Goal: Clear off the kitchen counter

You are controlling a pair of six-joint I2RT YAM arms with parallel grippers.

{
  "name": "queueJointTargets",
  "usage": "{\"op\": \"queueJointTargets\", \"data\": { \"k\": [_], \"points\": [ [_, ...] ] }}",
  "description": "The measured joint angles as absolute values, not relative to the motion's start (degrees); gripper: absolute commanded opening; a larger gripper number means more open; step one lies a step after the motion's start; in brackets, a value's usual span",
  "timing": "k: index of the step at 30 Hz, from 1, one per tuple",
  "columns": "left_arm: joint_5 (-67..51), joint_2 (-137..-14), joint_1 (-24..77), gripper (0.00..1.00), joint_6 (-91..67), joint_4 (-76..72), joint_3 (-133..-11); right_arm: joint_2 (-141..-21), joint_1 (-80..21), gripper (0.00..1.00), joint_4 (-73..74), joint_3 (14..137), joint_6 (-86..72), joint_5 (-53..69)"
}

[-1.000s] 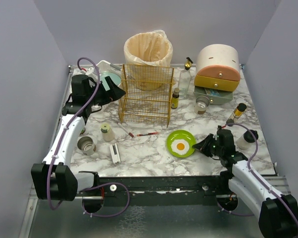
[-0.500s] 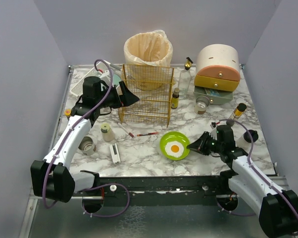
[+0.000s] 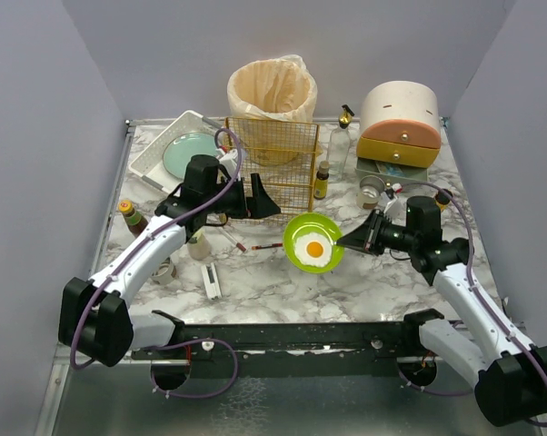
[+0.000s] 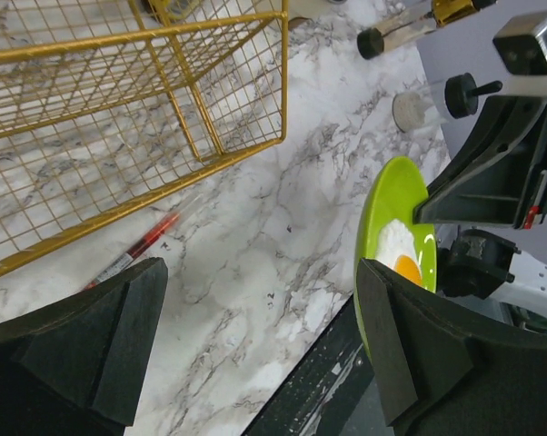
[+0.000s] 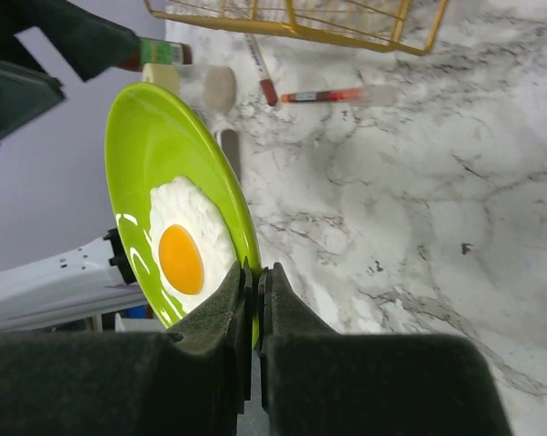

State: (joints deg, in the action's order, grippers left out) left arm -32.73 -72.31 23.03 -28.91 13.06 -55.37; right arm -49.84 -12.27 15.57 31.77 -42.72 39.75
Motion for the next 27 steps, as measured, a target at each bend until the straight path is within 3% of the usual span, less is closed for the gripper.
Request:
{"op": "queueJointTargets", "data": {
  "k": [10,27],
  "points": [
    [-32.77,-73.97,26.17,0.89,-30.50,10.50,-54.63,-55.22,-12.27,0.00,16.88,39.03,-42.09,43.24],
    [-32.53,-74.87,26.55,0.86,-36.12,5.67,-54.61,-58.26,-12.27,0.00,21.15,40.56,-37.95,43.77]
  ]
}}
